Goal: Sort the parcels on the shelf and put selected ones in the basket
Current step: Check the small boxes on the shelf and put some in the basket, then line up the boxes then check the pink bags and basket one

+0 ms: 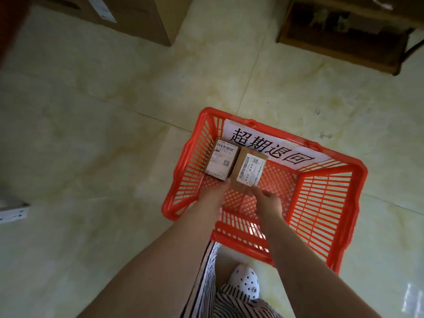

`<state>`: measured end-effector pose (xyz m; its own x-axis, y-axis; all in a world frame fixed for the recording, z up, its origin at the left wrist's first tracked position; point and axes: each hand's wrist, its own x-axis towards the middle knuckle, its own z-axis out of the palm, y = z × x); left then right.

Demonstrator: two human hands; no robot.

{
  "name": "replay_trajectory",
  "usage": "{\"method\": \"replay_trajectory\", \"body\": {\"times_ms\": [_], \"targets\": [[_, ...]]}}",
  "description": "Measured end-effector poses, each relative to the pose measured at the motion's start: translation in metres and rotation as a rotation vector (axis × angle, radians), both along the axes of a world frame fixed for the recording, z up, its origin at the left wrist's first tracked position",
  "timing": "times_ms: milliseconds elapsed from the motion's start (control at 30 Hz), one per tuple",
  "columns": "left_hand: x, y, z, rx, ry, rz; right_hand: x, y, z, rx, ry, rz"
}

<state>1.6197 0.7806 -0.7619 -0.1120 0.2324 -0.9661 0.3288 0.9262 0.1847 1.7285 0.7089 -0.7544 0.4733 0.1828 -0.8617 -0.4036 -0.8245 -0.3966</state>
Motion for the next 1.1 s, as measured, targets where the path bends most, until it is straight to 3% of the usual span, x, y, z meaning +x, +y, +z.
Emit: {"method": "replay_trajectory", "body": {"times_ms": [167,300,433,600,800,1100], "targets": [[-0.046,0.015,0.134,0.222,-0.154,0.118,-0.025,0.013,0.128,0.226,0.240,0.000],[-0.110,0.002,0.273,0.370,-0.233,0.422,-0.066,0.025,0.262,0.444,0.394,0.096],[-0.188,-0.040,0.421,0.546,-0.365,0.733,-0.136,0.024,0.398,0.595,0.519,0.302],[-0.285,-0.112,0.558,0.738,-0.423,1.014,-0.243,0.010,0.521,0.678,0.705,0.600],[-0.403,-0.215,0.633,0.901,-0.318,1.384,-0.388,-0.044,0.606,0.660,0.854,0.872],[-0.583,-0.367,0.672,1.055,-0.226,1.662,-0.602,-0.163,0.655,0.581,0.983,1.086]]}}
